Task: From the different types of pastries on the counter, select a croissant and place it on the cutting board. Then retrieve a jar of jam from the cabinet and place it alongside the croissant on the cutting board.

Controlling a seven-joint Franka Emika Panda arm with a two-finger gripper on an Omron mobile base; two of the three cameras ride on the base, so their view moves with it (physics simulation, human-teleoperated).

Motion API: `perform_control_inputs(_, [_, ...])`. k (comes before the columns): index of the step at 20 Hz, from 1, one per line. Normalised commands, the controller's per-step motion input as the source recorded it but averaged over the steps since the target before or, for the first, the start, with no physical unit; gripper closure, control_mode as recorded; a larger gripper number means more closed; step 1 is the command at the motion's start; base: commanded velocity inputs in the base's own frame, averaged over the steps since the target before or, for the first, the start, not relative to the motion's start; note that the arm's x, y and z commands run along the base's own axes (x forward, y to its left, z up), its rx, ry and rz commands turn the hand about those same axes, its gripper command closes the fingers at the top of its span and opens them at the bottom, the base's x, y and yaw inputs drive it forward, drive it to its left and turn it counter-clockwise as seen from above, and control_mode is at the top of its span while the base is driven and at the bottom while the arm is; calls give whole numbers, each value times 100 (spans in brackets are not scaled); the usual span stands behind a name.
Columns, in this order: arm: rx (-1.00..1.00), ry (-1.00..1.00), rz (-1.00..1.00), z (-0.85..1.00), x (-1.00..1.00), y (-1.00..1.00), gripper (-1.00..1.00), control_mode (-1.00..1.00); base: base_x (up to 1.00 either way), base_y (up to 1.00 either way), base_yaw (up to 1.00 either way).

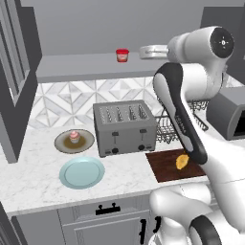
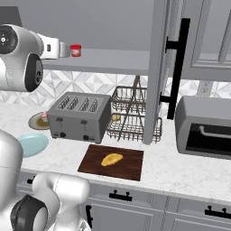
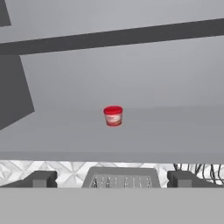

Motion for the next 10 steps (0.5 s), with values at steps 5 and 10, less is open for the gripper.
perform_control_inputs(5, [0, 0, 0, 0, 54, 0, -100, -100, 0, 0, 0])
perform_control_inputs(10, [-6, 2, 0, -5, 49, 19, -100, -100, 0, 0, 0])
